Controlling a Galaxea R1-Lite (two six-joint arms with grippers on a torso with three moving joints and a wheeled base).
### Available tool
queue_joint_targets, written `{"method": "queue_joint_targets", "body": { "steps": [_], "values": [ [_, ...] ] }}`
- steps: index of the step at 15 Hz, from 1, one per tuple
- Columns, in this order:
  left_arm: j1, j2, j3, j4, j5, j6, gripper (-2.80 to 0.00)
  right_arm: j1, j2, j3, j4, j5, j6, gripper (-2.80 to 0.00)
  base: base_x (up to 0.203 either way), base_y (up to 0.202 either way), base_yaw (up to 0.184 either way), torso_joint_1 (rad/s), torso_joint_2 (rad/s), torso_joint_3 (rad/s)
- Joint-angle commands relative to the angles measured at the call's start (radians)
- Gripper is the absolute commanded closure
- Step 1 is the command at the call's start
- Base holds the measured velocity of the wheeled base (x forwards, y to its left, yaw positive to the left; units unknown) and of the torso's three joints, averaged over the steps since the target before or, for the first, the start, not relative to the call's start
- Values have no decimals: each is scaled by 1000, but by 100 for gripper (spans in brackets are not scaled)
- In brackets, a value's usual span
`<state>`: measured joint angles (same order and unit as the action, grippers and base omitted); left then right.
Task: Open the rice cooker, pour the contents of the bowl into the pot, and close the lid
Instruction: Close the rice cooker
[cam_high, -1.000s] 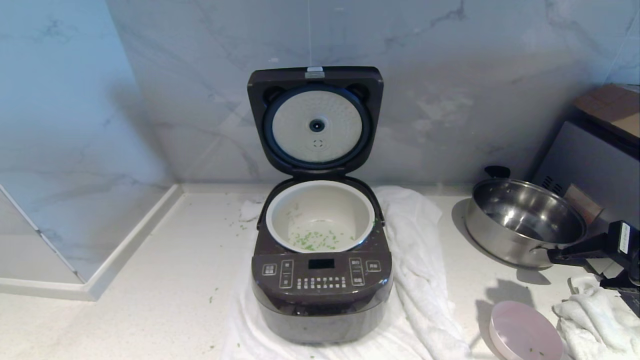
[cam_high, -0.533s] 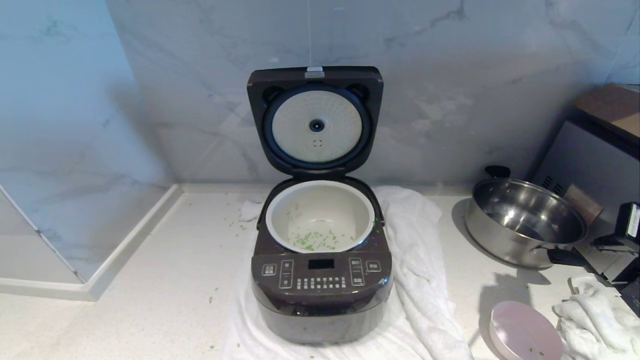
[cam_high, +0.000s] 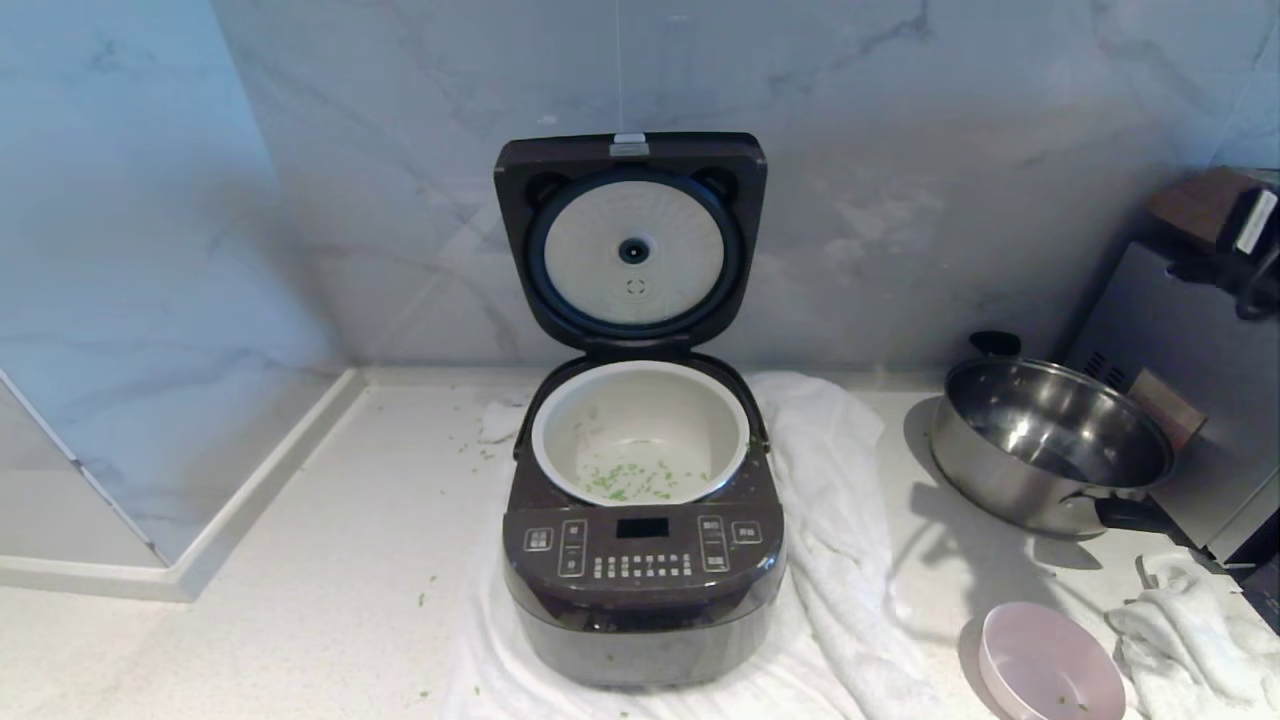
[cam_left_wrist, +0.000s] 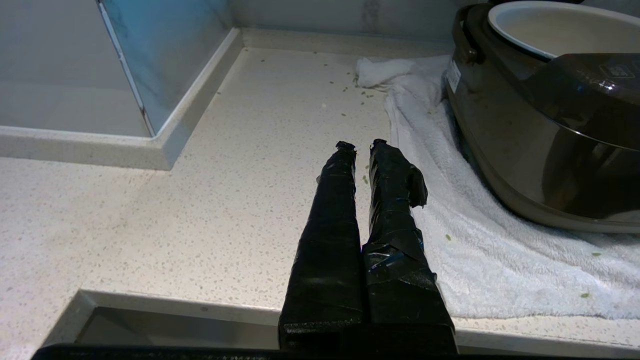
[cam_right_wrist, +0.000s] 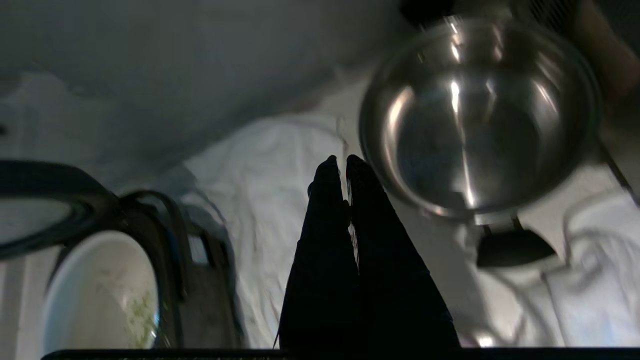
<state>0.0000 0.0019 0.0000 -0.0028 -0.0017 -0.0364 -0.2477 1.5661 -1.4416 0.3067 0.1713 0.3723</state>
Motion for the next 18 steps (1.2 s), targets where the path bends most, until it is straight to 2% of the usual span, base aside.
{"method": "queue_joint_targets", "body": {
  "steps": [1,3,5,10,13,18],
  "values": [
    [0,1,2,0,0,0,0,1,215,-229,-28,57,5,0,0,0,0,0,0,0],
    [0,1,2,0,0,0,0,9,331,-401,-54,136,8,0,0,0,0,0,0,0],
    [0,1,2,0,0,0,0,66,394,-488,-67,241,11,0,0,0,0,0,0,0],
    [0,1,2,0,0,0,0,189,440,-516,-134,452,31,0,0,0,0,0,0,0],
    [0,1,2,0,0,0,0,242,469,-520,-268,510,39,0,0,0,0,0,0,0],
    [0,1,2,0,0,0,0,286,507,-515,-395,579,62,0,0,0,0,0,0,0]
  ]
}}
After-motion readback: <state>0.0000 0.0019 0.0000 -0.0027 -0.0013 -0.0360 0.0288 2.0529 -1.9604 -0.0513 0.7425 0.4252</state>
